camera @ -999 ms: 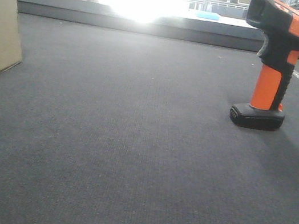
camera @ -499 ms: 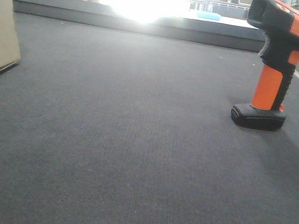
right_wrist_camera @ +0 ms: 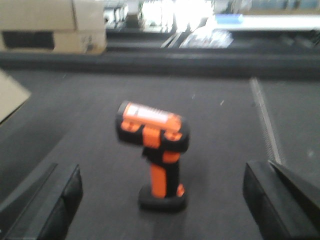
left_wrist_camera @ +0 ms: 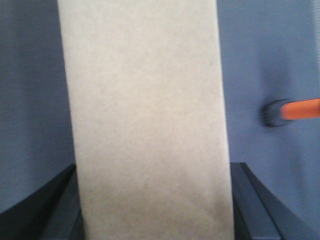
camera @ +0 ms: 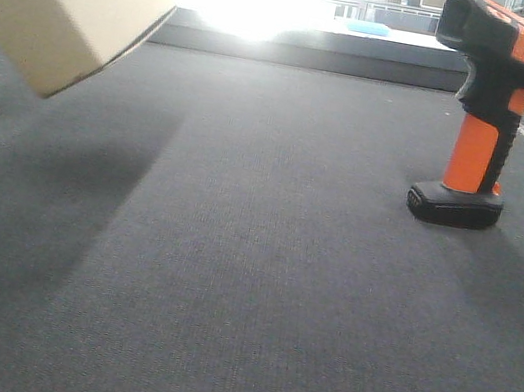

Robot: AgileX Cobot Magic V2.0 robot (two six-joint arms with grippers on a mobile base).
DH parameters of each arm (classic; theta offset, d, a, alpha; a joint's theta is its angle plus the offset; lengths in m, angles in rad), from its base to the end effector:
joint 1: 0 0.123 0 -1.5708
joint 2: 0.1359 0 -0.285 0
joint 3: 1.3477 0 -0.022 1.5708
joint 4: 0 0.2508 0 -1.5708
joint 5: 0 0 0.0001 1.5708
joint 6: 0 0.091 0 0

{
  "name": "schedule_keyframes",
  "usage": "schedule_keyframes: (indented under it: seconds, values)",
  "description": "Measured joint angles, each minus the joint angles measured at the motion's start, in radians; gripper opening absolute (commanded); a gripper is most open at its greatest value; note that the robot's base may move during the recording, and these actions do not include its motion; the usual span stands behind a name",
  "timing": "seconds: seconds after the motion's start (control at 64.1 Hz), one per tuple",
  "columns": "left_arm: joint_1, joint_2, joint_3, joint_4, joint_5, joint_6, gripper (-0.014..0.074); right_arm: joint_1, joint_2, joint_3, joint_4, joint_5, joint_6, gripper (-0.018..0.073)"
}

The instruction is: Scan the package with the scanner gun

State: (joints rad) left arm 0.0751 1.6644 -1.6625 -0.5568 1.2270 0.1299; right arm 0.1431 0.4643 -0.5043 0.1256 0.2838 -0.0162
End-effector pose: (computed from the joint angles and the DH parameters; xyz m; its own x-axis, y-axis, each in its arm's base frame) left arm 0.3519 -0.0189 0.3739 -0.8926 -0.1340 -0.4304 0.0976 0.8747 -0.4748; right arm 0.0992 0.0175 0.3235 -0.1699 0.0808 -0.9821 -0.1600 0.9812 0.1084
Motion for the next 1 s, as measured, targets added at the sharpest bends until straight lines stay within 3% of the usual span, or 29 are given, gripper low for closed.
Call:
schedule_keyframes:
  seconds: [0.218, 0.39, 0.655, 0.999]
  values:
    - [0.000, 0.000, 0.000, -0.047, -0.002, 0.000, -0.0111, 0.081, 0.026, 0.108, 0.040, -0.049, 0.000, 0.0561]
    - [-0.010, 0.000, 0.000, -0.052, -0.008, 0.000, -0.0111, 0.083, 0.153, 0.219, 0.069, -0.314, 0.000, 0.0561]
    - [-0.052, 0.000, 0.000, -0.056, -0.029, 0.000, -0.0111, 0.083, 0.491, 0.229, 0.120, -0.719, 0.000, 0.0561]
    - [-0.052, 0.000, 0.000, -0.056, -0.033, 0.000, -0.0111, 0.083, 0.842, 0.229, 0.160, -1.053, 0.000, 0.0561]
